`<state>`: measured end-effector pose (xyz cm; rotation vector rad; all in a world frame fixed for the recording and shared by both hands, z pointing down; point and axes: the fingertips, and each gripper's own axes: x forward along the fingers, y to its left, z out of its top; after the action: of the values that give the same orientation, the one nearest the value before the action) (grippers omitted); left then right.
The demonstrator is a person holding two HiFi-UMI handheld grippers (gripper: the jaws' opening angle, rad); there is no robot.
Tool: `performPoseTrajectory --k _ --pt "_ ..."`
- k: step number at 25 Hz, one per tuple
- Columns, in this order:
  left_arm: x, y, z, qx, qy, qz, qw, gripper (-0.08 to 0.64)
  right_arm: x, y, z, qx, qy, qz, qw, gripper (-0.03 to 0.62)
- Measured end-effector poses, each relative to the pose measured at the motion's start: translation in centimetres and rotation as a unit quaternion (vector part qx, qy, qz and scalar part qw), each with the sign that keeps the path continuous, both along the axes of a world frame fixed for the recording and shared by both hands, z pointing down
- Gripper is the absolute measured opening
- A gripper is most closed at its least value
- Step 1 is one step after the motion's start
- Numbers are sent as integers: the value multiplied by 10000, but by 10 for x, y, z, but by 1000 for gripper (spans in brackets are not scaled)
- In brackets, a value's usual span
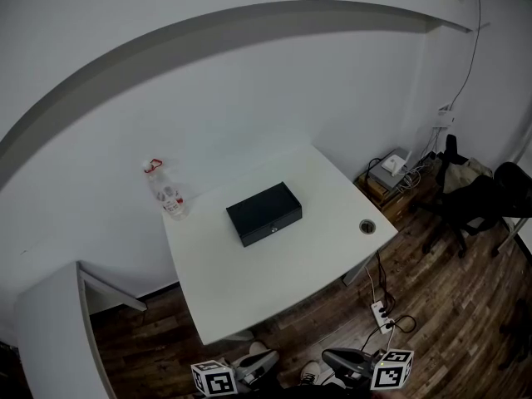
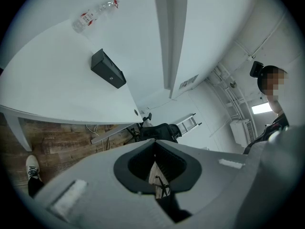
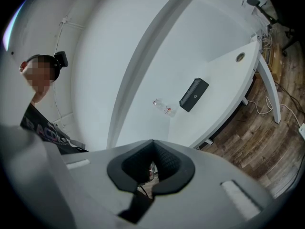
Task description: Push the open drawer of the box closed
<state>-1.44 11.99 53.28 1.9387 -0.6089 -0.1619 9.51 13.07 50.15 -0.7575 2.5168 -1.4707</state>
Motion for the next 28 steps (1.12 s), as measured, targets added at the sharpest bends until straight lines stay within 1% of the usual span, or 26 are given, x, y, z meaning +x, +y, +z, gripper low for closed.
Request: performPoseTrajectory --k 6,12,17,22,28 --pt "5 3 1 -33 34 -31 10000 0 7 3 0 6 -16 11 10000 3" --pt "11 7 -1 15 7 -6 10000 0 12 9 -1 35 -16 8 10000 3" --pt "12 8 -1 -30 -18 -14 10000 0 13 9 0 24 -16 24 10000 3" --pt "10 10 1 -44 52 -61 10000 0 12 12 0 25 -31 11 10000 3" --pt "10 10 -1 -71 -23 -18 10000 0 13 12 0 -1 -49 32 10000 3"
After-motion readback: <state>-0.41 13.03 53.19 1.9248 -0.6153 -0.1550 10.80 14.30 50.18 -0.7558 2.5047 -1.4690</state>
